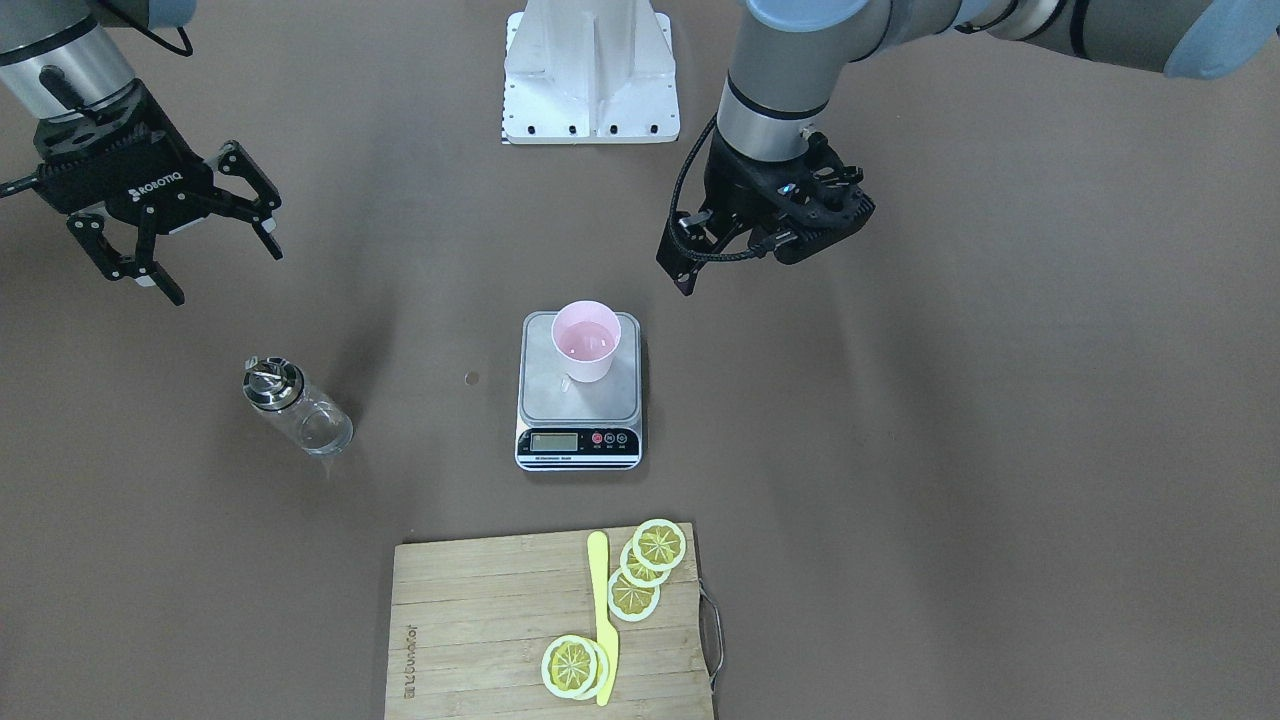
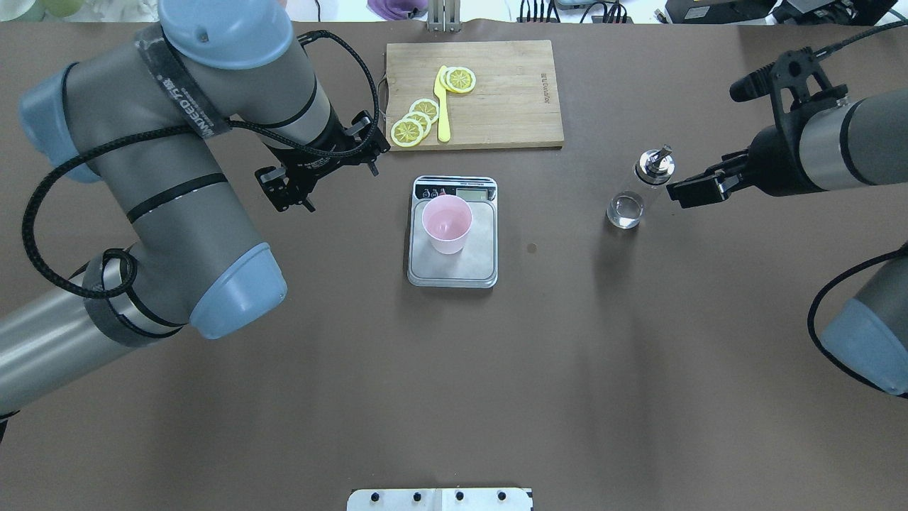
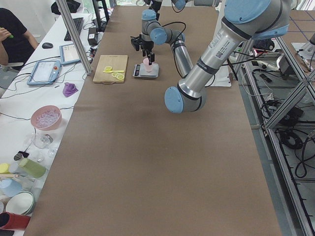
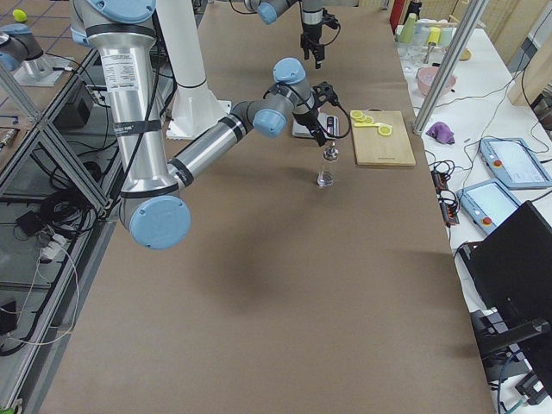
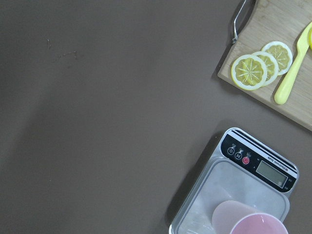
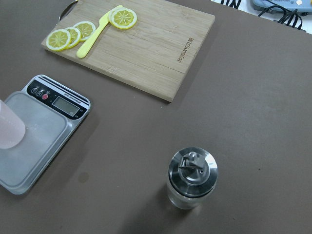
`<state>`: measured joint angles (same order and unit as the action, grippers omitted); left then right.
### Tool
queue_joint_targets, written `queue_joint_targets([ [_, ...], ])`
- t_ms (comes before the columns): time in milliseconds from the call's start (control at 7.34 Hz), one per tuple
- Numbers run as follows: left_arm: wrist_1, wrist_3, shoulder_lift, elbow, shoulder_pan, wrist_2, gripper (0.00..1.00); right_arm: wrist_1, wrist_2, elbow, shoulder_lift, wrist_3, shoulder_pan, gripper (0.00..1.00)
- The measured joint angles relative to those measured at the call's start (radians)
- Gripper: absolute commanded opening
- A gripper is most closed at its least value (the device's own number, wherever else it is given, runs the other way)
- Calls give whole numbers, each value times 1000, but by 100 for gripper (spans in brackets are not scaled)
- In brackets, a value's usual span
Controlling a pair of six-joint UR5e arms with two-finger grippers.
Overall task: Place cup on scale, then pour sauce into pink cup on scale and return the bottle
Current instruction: 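Close the right gripper around the glass sauce bottle's neck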
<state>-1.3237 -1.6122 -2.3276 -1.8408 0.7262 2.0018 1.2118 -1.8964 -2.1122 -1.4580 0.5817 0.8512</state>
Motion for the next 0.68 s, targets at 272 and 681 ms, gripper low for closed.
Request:
queue_joint_targets([
  [272,-3,0,2,3,0,-1,99,-106,164,-2,-74,4,-90,100],
  [681,-6,0,4,6,-1,-2,99,-415,222,81,-185,45,-133,100],
])
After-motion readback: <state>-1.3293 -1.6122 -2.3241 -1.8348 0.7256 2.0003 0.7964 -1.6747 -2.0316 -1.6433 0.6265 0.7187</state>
